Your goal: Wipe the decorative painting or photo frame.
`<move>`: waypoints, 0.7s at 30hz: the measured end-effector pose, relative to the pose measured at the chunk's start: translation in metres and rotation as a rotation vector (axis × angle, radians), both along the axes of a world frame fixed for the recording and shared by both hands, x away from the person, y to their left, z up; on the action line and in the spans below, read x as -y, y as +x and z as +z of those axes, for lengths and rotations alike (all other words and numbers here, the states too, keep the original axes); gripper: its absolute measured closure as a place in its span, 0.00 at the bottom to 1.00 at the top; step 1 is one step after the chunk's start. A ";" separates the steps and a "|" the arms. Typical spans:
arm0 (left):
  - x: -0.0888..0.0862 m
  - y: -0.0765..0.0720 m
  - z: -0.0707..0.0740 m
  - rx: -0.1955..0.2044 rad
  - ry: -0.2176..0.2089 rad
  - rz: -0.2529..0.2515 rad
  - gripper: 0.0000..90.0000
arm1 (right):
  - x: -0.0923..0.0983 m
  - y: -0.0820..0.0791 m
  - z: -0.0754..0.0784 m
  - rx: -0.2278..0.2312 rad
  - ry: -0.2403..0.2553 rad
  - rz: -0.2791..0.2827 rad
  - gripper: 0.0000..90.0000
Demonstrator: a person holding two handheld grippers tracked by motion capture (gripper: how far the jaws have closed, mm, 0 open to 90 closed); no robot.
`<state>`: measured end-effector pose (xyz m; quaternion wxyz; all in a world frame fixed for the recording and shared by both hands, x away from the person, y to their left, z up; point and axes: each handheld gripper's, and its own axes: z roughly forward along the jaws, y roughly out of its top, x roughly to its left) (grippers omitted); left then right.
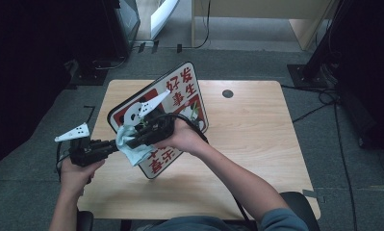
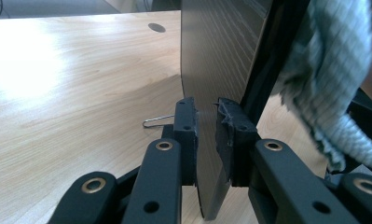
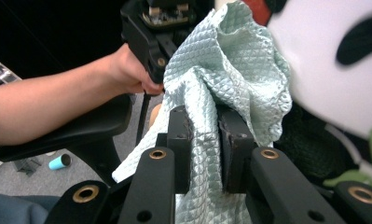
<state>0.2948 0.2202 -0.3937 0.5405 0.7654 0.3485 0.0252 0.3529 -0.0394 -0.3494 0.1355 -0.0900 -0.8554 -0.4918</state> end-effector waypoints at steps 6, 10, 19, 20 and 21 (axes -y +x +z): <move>0.000 0.000 0.000 -0.002 -0.003 -0.002 0.87 | 0.003 -0.003 -0.014 -0.011 -0.011 0.001 0.86; 0.001 0.000 -0.001 -0.004 -0.002 -0.002 0.87 | 0.004 -0.005 -0.021 0.002 -0.009 0.003 0.86; 0.002 0.000 -0.003 -0.011 -0.007 -0.001 0.87 | 0.007 -0.010 -0.040 -0.009 -0.012 0.000 0.86; 0.002 0.000 -0.003 -0.011 -0.008 -0.001 0.87 | 0.007 -0.011 -0.043 -0.010 -0.009 -0.001 0.86; 0.002 0.000 -0.003 -0.011 -0.008 -0.001 0.88 | 0.007 -0.011 -0.043 -0.010 -0.009 -0.001 0.86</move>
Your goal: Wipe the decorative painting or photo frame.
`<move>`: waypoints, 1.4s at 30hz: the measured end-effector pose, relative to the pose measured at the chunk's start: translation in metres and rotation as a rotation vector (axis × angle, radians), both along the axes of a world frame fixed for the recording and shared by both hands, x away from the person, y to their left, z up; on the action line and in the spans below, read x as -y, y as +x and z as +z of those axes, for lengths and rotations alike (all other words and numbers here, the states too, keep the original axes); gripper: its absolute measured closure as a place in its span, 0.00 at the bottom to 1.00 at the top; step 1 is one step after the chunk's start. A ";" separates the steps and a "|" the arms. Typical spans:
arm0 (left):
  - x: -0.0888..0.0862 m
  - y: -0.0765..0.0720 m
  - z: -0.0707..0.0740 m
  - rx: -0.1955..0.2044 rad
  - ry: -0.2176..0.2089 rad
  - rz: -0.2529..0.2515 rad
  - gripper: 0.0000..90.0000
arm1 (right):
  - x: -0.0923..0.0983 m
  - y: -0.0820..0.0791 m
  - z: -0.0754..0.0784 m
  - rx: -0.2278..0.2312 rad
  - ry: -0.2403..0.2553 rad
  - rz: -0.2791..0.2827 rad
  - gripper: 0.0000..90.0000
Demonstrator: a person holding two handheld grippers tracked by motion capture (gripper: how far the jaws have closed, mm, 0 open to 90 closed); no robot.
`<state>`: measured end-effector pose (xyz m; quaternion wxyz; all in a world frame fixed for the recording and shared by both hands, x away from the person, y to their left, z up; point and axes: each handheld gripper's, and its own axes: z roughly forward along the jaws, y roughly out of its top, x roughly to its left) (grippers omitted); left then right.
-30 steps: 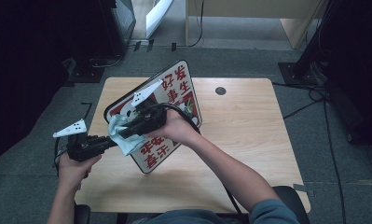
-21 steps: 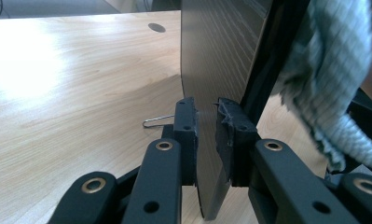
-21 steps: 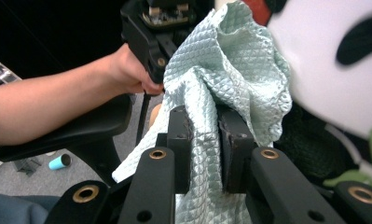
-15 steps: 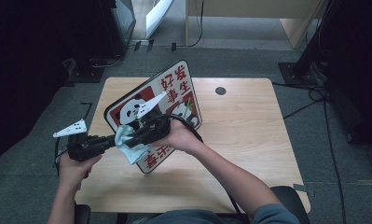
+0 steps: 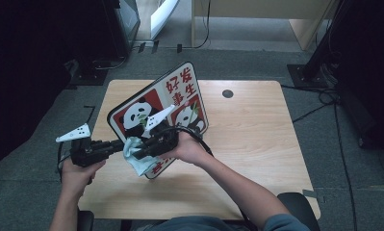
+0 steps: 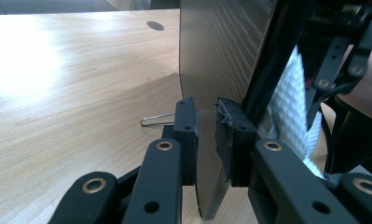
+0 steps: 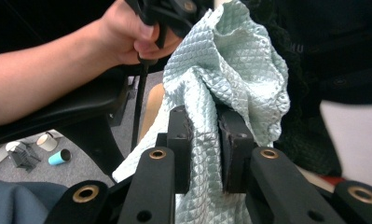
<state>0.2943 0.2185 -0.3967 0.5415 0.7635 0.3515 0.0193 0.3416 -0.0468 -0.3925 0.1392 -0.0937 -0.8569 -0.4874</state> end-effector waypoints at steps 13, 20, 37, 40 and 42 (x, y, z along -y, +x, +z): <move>0.001 0.000 -0.001 0.000 0.008 -0.002 0.88 | 0.007 -0.007 -0.038 -0.022 -0.032 0.003 0.86; 0.001 0.000 -0.002 -0.004 0.010 -0.003 0.88 | 0.011 -0.010 -0.056 -0.030 -0.043 -0.002 0.86; 0.002 0.000 -0.003 -0.006 0.012 -0.007 0.88 | 0.020 -0.018 -0.097 -0.057 -0.094 -0.001 0.86; 0.002 0.000 -0.004 -0.006 0.010 -0.009 0.88 | 0.021 -0.019 -0.104 -0.061 -0.112 -0.001 0.86; 0.002 0.000 -0.004 -0.006 0.008 -0.009 0.88 | 0.022 -0.019 -0.108 -0.071 -0.123 0.001 0.86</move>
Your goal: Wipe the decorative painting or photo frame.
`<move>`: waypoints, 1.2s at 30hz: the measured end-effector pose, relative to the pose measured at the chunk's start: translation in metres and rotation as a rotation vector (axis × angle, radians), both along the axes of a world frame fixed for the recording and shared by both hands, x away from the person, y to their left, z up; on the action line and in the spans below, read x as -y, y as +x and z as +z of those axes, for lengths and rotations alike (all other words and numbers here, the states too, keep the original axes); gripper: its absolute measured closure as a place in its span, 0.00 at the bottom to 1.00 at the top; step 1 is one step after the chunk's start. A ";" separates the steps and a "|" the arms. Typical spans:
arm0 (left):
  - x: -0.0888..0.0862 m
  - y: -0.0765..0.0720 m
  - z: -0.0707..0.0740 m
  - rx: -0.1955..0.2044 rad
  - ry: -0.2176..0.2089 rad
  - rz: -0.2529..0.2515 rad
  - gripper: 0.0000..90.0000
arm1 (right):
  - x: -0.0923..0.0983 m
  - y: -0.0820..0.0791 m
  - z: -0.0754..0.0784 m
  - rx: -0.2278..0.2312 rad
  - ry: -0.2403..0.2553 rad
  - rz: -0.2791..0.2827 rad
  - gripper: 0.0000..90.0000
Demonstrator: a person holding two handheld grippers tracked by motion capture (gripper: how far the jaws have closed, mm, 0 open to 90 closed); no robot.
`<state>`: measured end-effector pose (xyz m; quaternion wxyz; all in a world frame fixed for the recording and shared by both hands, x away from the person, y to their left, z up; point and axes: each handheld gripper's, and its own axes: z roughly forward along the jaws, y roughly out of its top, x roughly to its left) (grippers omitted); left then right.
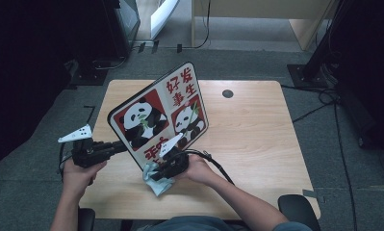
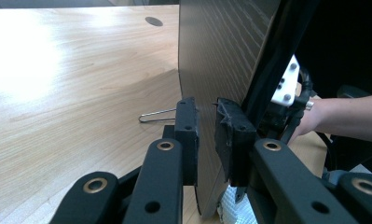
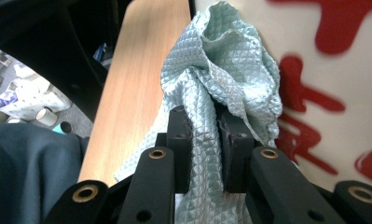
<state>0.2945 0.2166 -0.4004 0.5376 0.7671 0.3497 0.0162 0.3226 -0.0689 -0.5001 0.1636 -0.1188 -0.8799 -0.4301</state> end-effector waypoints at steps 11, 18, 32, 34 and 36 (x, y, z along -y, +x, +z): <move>0.000 0.001 0.000 0.003 0.007 0.009 0.86 | 0.004 -0.002 -0.015 -0.029 -0.046 -0.017 0.86; 0.000 0.002 0.000 0.001 0.001 0.007 0.85 | 0.003 -0.003 -0.002 -0.047 -0.044 -0.028 0.87; 0.000 0.002 0.000 0.005 -0.004 0.007 0.84 | -0.036 -0.023 0.035 0.010 0.062 0.042 0.87; 0.000 0.002 0.000 0.004 -0.006 0.007 0.84 | -0.038 -0.020 0.031 0.009 0.056 0.015 0.87; 0.000 0.002 0.000 0.003 -0.007 0.002 0.84 | -0.038 -0.018 0.028 0.007 0.031 0.007 0.87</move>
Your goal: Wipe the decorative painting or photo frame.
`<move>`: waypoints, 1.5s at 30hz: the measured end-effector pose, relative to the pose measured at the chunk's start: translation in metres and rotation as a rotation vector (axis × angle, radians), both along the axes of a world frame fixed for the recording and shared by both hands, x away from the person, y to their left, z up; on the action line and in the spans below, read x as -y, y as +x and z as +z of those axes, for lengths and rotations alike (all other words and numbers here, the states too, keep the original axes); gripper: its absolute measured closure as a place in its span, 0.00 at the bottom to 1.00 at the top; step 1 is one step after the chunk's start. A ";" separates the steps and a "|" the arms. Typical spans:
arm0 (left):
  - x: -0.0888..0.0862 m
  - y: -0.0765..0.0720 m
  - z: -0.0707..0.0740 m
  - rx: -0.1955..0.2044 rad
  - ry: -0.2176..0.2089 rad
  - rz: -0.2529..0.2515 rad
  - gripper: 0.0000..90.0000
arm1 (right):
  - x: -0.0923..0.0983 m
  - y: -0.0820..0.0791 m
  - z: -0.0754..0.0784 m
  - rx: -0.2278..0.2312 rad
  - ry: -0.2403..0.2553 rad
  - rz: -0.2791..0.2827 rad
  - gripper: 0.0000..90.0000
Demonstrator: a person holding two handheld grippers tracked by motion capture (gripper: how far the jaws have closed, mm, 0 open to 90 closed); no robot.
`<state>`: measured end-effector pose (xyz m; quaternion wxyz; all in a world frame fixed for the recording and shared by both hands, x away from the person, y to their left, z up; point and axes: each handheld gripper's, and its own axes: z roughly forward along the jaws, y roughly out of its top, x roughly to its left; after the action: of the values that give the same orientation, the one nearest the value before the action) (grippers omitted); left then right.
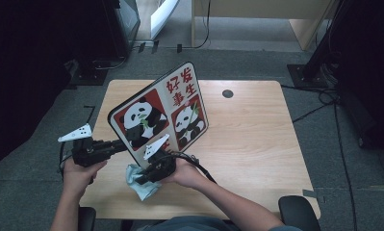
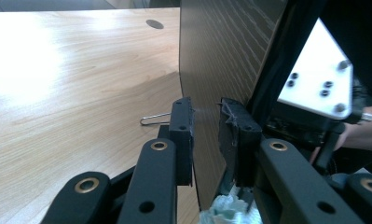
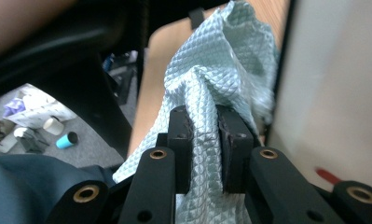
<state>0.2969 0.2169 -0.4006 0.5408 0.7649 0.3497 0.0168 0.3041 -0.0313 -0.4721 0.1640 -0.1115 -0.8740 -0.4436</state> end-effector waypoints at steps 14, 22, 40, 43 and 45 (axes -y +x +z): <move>0.001 0.000 0.000 0.000 0.002 -0.009 0.83 | 0.003 0.002 -0.006 -0.020 -0.027 -0.030 0.87; 0.001 0.000 0.000 -0.001 0.000 -0.003 0.83 | 0.007 0.003 0.004 -0.039 -0.012 -0.059 0.87; -0.004 0.000 -0.001 0.023 0.024 0.018 0.70 | 0.014 0.006 0.033 -0.002 0.019 -0.084 0.87; -0.006 0.001 -0.003 0.027 0.026 0.027 0.66 | 0.014 0.006 0.036 0.002 0.021 -0.080 0.87; -0.007 0.002 -0.003 0.026 0.030 0.027 0.64 | 0.015 0.007 0.038 -0.002 0.026 -0.081 0.87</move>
<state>0.2989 0.2238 -0.4039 0.5335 0.7678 0.3524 0.0392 0.3113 -0.0461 -0.4345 0.1481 -0.1450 -0.8629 -0.4609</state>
